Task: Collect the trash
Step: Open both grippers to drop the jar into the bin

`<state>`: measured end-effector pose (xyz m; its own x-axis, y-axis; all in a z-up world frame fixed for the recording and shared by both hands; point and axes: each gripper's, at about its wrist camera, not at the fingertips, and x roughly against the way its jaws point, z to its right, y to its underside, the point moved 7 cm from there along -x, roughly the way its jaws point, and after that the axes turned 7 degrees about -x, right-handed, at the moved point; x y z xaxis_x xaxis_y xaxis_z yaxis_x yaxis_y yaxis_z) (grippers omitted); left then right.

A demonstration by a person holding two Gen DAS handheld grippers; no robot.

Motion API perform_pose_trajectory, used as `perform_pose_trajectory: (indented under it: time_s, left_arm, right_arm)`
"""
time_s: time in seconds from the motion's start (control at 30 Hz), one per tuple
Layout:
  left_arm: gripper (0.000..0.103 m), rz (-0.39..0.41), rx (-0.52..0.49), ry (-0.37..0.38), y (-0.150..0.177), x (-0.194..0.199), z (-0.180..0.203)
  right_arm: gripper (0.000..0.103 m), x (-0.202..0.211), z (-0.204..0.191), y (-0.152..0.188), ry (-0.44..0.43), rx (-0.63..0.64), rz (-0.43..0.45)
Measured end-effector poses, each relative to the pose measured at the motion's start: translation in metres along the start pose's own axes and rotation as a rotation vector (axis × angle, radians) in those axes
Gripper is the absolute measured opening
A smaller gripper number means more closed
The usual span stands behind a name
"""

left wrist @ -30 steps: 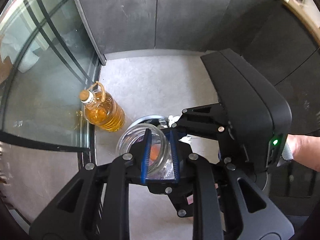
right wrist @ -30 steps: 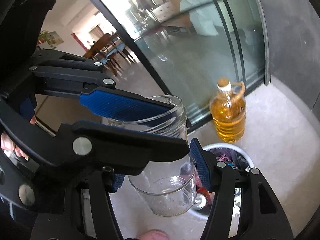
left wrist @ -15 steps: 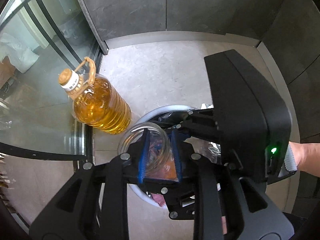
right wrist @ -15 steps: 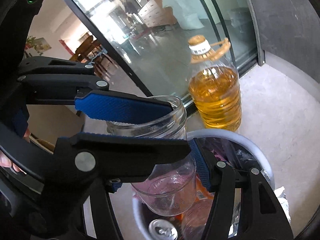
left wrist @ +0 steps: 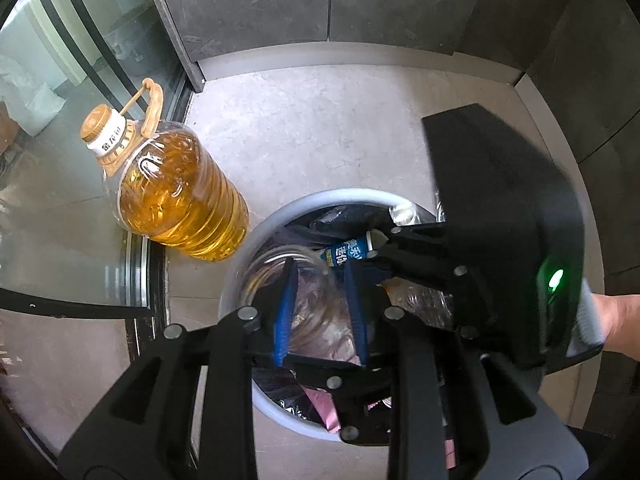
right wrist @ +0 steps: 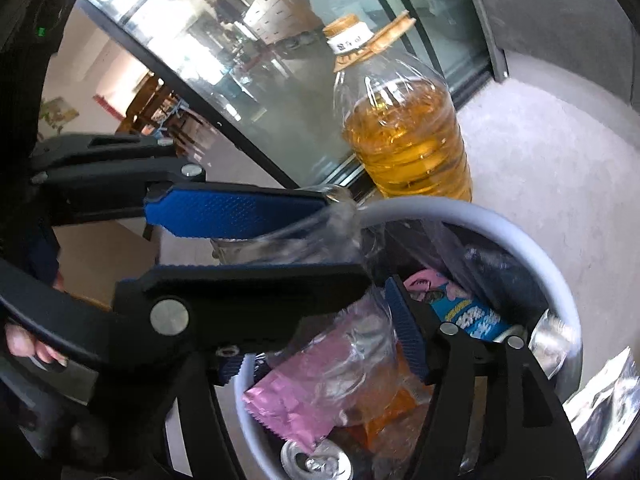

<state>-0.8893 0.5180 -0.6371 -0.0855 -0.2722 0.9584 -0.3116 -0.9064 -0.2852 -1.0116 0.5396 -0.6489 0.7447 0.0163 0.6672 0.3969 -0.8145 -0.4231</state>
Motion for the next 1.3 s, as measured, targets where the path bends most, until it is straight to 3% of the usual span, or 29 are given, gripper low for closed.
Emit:
perform_pose_trajectory:
  time_s: [0.1, 0.33, 0.57, 0.67, 0.73, 0.9, 1.3]
  left_arm:
    - [0.036, -0.008, -0.005, -0.017, 0.005, -0.003, 0.001]
    - [0.039, -0.018, 0.036, -0.007, 0.013, -0.012, -0.007]
    - [0.048, -0.071, 0.004, -0.048, 0.018, -0.020, -0.010]
    - [0.055, -0.082, -0.006, -0.067, 0.021, -0.016, -0.009]
    - [0.069, -0.077, -0.019, -0.091, 0.021, -0.012, -0.008]
    - [0.077, -0.074, -0.055, -0.109, 0.015, -0.003, 0.000]
    - [0.079, -0.062, -0.032, -0.099, 0.005, 0.025, 0.005]
  right_arm:
    - [0.072, 0.002, 0.005, 0.006, 0.019, -0.016, -0.011]
    - [0.084, 0.012, 0.008, 0.017, 0.032, -0.026, -0.008]
    - [0.085, 0.015, 0.009, 0.020, 0.036, -0.070, -0.023]
    - [0.085, 0.020, 0.005, 0.021, 0.053, -0.059, -0.026]
    - [0.085, 0.020, 0.003, 0.022, 0.058, -0.051, -0.044]
    - [0.085, 0.034, 0.006, 0.026, 0.073, -0.085, -0.050]
    - [0.085, 0.077, 0.002, 0.025, 0.082, -0.117, -0.018]
